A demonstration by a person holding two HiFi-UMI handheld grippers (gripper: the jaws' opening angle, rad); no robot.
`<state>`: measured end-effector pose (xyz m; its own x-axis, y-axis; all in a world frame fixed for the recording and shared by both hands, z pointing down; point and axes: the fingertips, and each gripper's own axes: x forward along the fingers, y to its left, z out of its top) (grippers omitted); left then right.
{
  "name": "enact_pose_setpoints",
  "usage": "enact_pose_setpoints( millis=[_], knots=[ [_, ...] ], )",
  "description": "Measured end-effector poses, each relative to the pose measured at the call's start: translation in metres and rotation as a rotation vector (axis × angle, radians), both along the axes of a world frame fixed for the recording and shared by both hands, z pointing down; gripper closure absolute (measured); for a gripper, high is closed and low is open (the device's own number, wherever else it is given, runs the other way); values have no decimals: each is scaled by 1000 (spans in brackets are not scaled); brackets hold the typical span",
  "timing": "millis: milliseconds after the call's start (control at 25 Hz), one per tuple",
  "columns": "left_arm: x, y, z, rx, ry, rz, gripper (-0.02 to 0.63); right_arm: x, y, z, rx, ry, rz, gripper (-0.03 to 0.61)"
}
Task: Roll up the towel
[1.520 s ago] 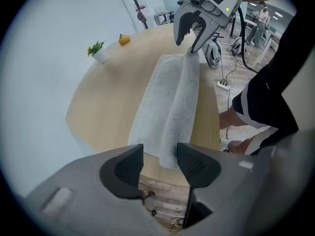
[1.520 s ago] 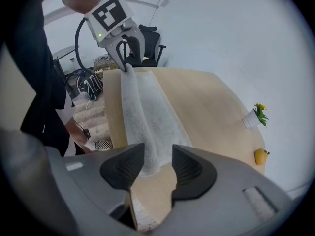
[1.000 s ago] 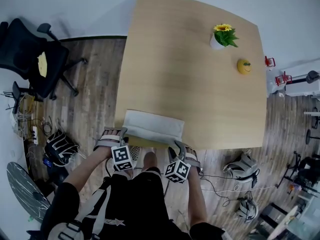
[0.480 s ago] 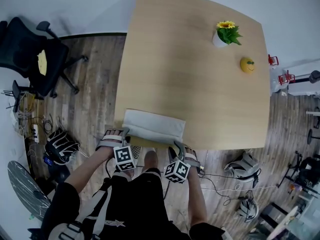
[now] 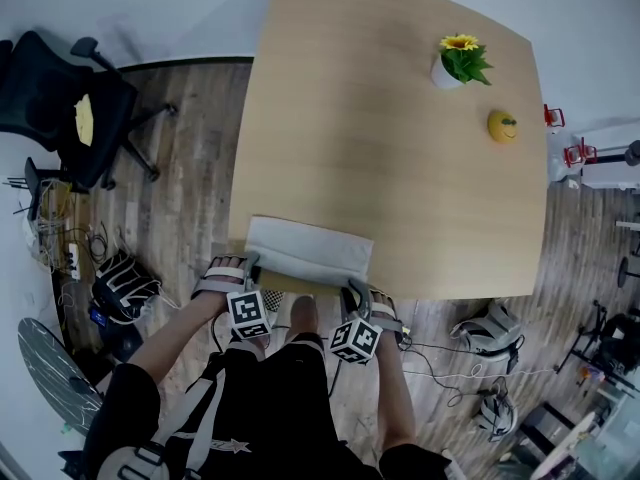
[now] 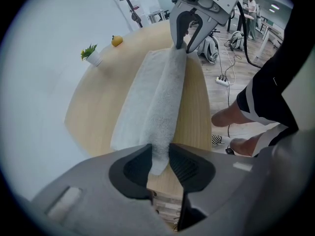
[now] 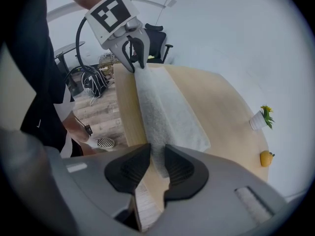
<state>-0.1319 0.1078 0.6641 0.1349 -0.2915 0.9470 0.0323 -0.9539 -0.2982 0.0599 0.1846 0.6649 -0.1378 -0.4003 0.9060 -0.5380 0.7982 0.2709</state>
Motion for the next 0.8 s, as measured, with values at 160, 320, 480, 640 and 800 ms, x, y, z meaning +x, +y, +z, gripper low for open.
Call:
enact_pose_setpoints(
  millis=[160, 320, 480, 640, 800],
  knots=[
    [0, 1, 1, 11, 4, -3, 500, 2, 0, 2, 12, 6, -2, 486],
    [0, 0, 1, 18, 5, -6, 521, 2, -1, 2, 19, 2, 1, 497],
    [-2, 3, -1, 33, 14, -14, 541, 1, 1, 1, 13, 3, 0, 517],
    [-5, 13, -1, -3, 15, -23, 548, -1, 10, -3, -30, -15, -2, 525],
    [-12, 30, -1, -64, 23, -47, 548, -7, 26, -4, -90, -51, -10, 528]
  ],
)
